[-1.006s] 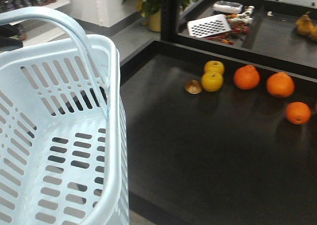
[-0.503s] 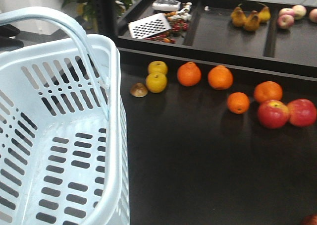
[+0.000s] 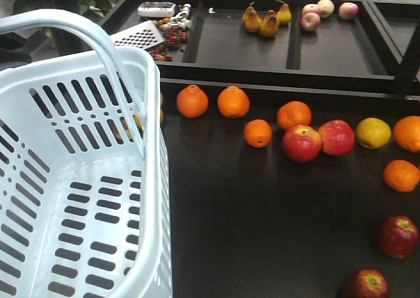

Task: Pick three apples into basket with both arms
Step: 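Drive the base up to the fruit table edge holding the basket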

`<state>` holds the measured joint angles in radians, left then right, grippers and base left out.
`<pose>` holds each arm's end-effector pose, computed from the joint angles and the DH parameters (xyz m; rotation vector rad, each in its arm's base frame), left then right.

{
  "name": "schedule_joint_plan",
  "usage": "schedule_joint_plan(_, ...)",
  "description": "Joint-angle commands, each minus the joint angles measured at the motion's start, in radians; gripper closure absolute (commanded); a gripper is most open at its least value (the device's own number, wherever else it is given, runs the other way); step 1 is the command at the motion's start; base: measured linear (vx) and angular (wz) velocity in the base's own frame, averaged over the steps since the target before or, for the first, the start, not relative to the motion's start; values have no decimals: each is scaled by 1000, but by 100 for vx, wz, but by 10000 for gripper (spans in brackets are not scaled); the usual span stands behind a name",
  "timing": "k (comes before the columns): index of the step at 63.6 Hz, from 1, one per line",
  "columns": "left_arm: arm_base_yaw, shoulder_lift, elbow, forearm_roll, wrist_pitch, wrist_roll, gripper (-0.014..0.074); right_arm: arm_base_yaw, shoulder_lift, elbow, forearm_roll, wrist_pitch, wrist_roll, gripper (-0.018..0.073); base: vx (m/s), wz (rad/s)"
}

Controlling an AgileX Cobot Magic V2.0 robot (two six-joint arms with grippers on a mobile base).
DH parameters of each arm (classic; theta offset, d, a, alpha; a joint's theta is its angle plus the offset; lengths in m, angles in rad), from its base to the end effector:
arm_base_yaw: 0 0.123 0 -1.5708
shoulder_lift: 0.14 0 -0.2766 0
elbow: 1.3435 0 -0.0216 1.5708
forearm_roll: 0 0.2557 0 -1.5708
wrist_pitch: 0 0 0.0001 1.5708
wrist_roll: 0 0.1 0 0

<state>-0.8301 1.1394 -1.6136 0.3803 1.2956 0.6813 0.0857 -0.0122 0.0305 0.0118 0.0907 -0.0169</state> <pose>0.1586 -0.1205 0.4811 1.4989 1.6896 0.3948 0.0789 0.0069 0.1952 -0.0732 1.5912 0.0636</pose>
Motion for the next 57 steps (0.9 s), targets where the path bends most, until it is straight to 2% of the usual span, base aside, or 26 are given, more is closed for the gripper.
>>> schedule_joint_plan(1,-5,-13,-28,26,-48,-6,603,-5,10,10,-3,-77,-7,568,3,-26)
schedule_joint_plan(27,-5,-13,-28,26,-48,-6,603,-5,10,10,-3,-77,-7,568,2,-17)
schedule_joint_plan(57,-5,-13,-28,26,-48,-6,603,-5,10,10,-3,-77,-7,568,1,-3)
